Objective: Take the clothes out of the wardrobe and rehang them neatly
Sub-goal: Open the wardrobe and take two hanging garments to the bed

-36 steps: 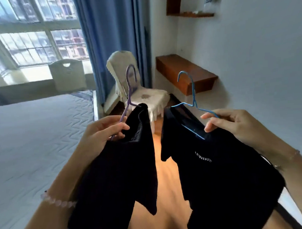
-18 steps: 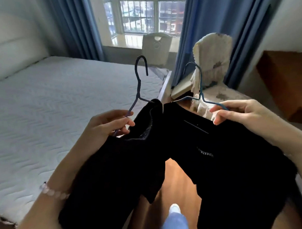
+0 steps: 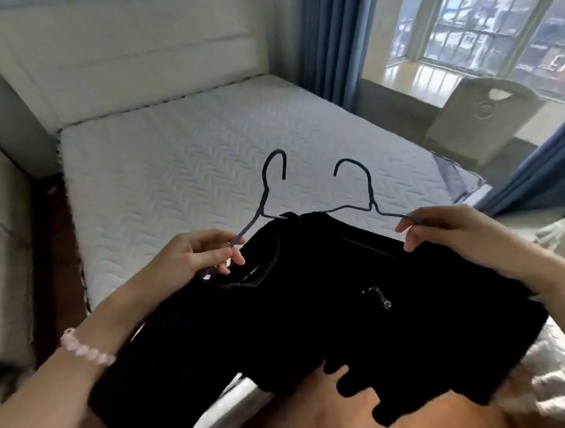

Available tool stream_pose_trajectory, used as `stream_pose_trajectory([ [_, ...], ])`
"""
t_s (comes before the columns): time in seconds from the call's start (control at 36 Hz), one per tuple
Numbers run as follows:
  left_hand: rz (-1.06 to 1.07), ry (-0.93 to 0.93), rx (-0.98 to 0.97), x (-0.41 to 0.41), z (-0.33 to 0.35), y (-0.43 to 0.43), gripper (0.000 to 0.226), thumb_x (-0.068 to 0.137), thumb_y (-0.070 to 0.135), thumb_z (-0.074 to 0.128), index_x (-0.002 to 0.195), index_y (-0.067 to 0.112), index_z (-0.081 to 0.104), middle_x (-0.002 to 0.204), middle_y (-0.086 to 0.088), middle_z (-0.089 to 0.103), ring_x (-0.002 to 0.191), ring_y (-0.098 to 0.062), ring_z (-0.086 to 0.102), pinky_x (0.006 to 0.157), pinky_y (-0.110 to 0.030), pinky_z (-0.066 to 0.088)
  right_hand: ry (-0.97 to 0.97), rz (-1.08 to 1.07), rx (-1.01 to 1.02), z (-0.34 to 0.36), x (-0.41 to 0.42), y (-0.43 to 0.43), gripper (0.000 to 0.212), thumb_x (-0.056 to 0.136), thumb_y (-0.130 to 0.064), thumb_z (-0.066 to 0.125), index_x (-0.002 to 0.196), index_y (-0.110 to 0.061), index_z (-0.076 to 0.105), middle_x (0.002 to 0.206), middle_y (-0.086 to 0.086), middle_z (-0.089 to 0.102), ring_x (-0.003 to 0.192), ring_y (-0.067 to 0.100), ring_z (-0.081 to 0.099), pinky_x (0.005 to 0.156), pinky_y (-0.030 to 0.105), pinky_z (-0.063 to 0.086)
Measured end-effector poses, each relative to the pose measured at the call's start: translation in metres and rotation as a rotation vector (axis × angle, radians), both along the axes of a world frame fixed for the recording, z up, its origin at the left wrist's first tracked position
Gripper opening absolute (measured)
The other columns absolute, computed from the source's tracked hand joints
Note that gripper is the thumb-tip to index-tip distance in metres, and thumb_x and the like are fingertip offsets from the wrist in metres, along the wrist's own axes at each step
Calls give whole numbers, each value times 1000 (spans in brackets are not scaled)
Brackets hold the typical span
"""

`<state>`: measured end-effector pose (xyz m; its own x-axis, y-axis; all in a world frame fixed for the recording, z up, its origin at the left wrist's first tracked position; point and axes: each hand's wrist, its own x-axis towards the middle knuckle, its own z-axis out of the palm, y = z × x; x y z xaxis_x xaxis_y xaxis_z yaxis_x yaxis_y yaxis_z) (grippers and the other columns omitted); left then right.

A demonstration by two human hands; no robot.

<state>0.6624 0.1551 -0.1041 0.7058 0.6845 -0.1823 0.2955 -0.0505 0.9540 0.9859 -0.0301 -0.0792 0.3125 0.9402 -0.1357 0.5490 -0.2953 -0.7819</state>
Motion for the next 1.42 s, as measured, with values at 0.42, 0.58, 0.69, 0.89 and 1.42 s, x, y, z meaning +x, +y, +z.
stream_pose_trajectory([
  [0.42, 356, 447, 247, 21, -55, 139, 35, 94, -5, 46, 87, 27, 61, 69, 20, 70, 55, 3, 58, 57, -5, 44, -113, 451, -45, -55, 145, 276, 21, 90, -10, 55, 82, -24, 68, 74, -14, 71, 68, -2, 59, 64, 2, 38],
  [0.58, 562, 688, 374, 3, -93, 196, 35, 96, 15, 45, 87, 46, 60, 81, 25, 66, 59, -1, 56, 75, -35, 48, -119, 502, -73, -80, 149, 381, 21, 94, -12, 50, 86, -21, 67, 77, -7, 72, 68, -6, 59, 63, 0, 38],
  [0.69, 680, 764, 393, -6, -112, 238, 34, 98, 23, 39, 84, 48, 57, 86, 26, 63, 64, -8, 56, 72, -36, 48, -118, 493, -67, -106, 145, 448, 24, 95, -17, 48, 85, -27, 68, 79, -8, 72, 82, 12, 64, 78, 23, 44],
  [0.89, 749, 864, 396, -32, -162, 347, 31, 98, 27, 35, 81, 35, 59, 79, 13, 64, 70, -19, 61, 64, -32, 41, -93, 422, -56, -161, 118, 561, 22, 94, -14, 48, 85, -22, 67, 80, 0, 70, 70, 1, 60, 76, 17, 42],
  [1.42, 986, 779, 252, -93, -445, 515, 28, 100, 15, 36, 98, 20, 64, 101, -2, 70, 96, -25, 63, 74, -28, 43, -299, 200, -94, -460, 84, 737, 25, 92, -12, 50, 113, -17, 63, 112, 12, 66, 109, 35, 57, 92, 40, 42],
])
